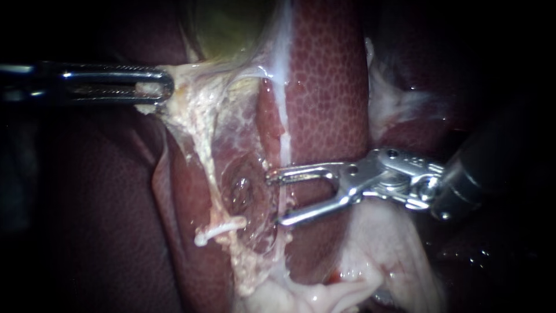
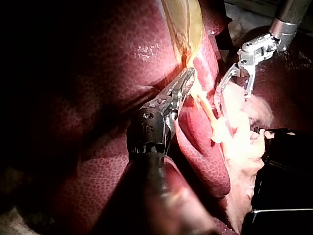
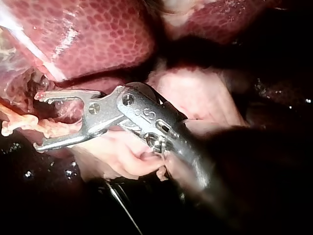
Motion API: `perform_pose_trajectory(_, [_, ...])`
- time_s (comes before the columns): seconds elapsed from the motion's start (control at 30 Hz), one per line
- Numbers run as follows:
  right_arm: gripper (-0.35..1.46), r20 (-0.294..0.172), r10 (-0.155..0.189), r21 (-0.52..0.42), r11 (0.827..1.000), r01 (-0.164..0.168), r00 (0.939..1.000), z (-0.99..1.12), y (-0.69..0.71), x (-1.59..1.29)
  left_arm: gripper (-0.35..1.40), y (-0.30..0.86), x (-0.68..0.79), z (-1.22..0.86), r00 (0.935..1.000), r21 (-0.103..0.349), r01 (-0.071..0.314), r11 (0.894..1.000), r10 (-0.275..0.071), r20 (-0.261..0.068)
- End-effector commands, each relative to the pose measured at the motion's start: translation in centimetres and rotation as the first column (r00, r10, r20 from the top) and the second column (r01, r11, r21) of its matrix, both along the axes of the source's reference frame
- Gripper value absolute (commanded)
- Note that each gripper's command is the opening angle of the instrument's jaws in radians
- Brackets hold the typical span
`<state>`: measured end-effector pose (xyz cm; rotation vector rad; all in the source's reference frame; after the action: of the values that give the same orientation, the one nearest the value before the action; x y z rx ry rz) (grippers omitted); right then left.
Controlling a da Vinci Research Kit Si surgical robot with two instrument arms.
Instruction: Going back first clip left tube
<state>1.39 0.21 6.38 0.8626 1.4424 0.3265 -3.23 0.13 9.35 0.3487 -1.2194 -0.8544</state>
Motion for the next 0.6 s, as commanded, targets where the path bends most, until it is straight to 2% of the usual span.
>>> perform_pose_trajectory(0.03, [0.60,0.008,-0.001,-0.001,1.000,0.001,1.0000,-0.03,0.01,-0.03,-0.35,0.00,0.00,0.00,1.0000,0.000,0.000,1.000,0.000,0.000])
perform_pose_trajectory(0.3, [0.60,0.064,0.005,-0.085,0.996,0.000,0.9980,-0.42,0.24,-0.46,-0.35,-0.01,-0.01,0.01,1.0000,-0.001,0.000,1.000,0.000,0.000])
perform_pose_trajectory(0.43, [0.60,0.081,0.018,-0.108,0.994,-0.009,0.9966,-0.49,0.29,-0.55,-0.35,-0.01,-0.04,0.02,1.0000,-0.001,0.001,1.000,-0.001,-0.001])
perform_pose_trajectory(0.6, [0.60,0.082,0.018,-0.115,0.993,-0.008,0.9965,-0.49,0.29,-0.56,-0.35,-0.02,-0.06,0.03,1.0000,-0.002,0.002,1.000,-0.002,-0.002])
